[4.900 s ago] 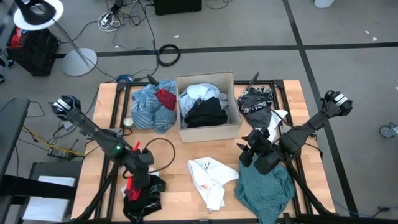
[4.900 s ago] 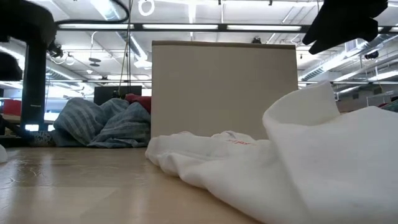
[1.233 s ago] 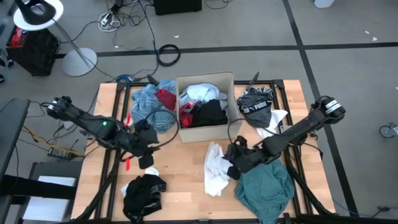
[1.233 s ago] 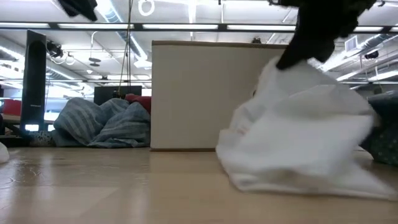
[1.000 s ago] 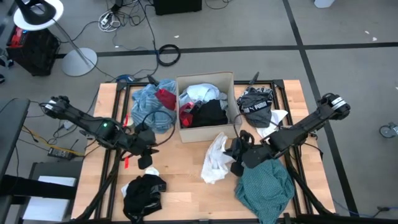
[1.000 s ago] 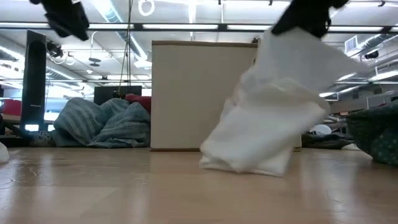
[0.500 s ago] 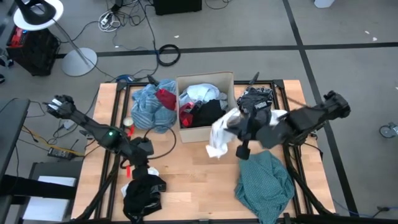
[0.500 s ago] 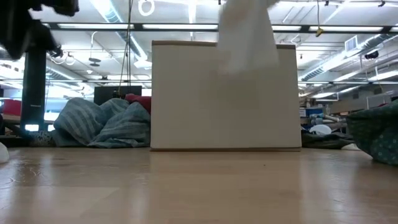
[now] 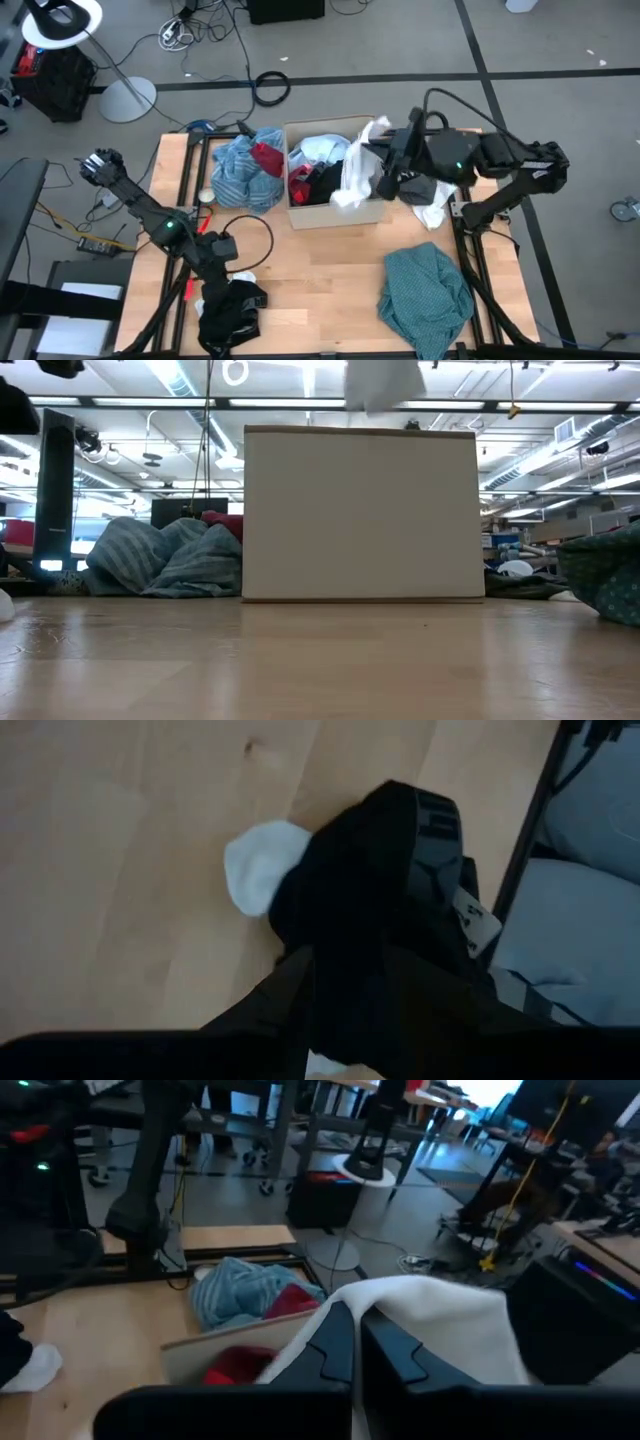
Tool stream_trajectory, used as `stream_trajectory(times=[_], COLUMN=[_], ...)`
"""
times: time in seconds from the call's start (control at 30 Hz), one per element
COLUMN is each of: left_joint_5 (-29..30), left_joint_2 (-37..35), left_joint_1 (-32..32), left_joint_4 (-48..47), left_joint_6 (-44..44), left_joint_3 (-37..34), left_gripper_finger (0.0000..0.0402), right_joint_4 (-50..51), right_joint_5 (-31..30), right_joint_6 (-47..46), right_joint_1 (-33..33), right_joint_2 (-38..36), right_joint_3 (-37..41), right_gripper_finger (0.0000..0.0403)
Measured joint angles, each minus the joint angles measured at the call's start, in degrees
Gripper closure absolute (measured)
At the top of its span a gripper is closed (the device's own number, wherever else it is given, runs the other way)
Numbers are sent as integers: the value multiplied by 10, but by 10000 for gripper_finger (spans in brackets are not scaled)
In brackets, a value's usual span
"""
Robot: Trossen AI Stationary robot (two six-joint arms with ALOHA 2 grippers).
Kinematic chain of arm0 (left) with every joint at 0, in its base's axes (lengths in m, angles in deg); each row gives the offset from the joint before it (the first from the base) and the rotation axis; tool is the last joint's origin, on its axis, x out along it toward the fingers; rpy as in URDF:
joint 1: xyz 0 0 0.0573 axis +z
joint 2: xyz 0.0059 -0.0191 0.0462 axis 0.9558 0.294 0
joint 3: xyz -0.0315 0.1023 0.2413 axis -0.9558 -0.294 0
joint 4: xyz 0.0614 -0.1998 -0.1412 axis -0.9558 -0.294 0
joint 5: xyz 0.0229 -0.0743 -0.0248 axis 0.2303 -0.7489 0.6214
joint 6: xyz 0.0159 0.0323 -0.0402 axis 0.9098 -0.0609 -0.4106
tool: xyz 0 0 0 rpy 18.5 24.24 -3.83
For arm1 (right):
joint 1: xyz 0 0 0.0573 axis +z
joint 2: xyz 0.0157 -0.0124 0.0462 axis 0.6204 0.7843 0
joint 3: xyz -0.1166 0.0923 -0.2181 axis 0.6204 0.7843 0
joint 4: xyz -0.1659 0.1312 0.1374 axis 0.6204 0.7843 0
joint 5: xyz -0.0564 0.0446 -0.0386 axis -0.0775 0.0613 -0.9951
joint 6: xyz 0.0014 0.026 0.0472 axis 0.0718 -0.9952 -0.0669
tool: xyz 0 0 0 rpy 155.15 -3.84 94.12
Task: Sort clothes
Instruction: Put the white shorts into the bin
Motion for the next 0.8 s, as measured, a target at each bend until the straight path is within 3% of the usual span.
stream_trajectory(times=[0.17,0.3,0.5,0.6,0.7,0.8], left_joint_5=[11,9,-46,-68,-83,-98], left_joint_2=[2,3,3,2,2,2], left_joint_1=[-24,-35,-45,-46,-46,-46], left_joint_4=[5,42,222,255,251,257], left_joint_6=[-23,-49,-88,-102,-107,-105], left_joint_3=[-3,-48,-140,-158,-160,-160], left_gripper_finger=[271,271,271,275,311,380], right_joint_4=[-14,-38,-49,-51,-46,-26], right_joint_5=[66,117,143,165,191,228], right_joint_6=[1,10,12,15,6,4], right_joint_1=[-64,-101,-139,-155,-171,-184], right_joint_2=[11,26,50,63,88,121], right_joint_3=[0,0,0,0,0,0], right_gripper_finger=[397,396,393,377,345,307])
